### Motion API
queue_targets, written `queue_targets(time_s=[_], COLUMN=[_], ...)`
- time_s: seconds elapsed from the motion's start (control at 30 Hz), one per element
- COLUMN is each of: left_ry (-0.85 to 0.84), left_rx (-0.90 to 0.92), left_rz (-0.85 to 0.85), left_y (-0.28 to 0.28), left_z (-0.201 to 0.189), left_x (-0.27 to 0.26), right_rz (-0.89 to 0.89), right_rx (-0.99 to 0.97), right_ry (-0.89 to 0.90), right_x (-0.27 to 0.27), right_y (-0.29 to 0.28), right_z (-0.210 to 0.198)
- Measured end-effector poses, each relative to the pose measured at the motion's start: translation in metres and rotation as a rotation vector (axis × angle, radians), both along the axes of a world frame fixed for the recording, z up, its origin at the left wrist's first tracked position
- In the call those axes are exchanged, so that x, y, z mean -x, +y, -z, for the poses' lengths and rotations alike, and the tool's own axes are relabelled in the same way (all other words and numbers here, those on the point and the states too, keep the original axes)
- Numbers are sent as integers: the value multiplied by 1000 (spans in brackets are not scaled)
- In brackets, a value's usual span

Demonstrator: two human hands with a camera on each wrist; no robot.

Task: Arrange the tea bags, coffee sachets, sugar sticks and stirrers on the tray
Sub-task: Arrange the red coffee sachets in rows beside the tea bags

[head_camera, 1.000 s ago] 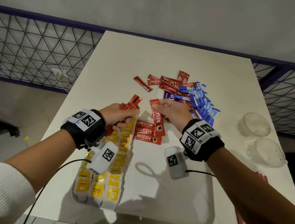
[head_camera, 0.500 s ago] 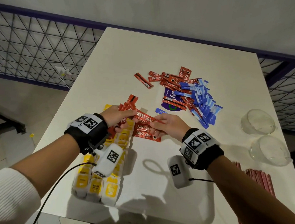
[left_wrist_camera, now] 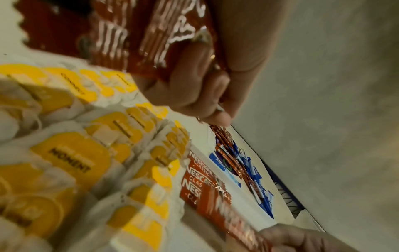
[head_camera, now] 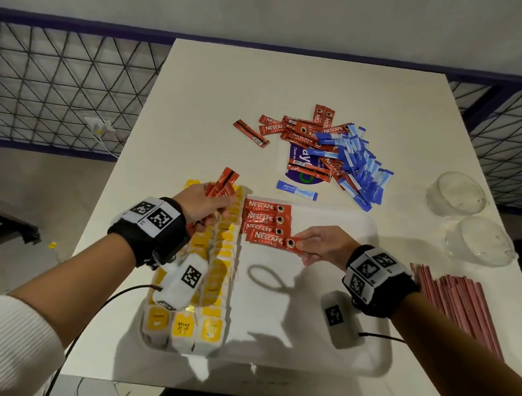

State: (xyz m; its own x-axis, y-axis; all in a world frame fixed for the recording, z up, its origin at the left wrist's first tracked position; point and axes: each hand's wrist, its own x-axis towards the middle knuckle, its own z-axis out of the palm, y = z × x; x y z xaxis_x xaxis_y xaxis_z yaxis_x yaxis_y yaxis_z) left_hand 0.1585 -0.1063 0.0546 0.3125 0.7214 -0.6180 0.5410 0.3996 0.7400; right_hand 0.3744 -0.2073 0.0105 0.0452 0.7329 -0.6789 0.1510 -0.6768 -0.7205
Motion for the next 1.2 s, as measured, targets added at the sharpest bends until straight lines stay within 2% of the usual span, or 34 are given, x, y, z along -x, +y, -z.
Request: queue_targets(time_s=[0.13,0.5,0.87,1.2], left_ry=[-34,-60,-58,-40], left_rx=[7,15,32,43], left_rz=[-15,78,94,105], left_y=[6,16,18,15], left_z=[2,-2,2,2], left_x=[3,11,13,12], right_rz=[-30,-48,28,-32], right_rx=[51,120,147,107], right_ry=[-44,-241,-276,-305], right_x=[6,18,22,24], right_y=[0,17,20,20], right_z=[6,10,8,12])
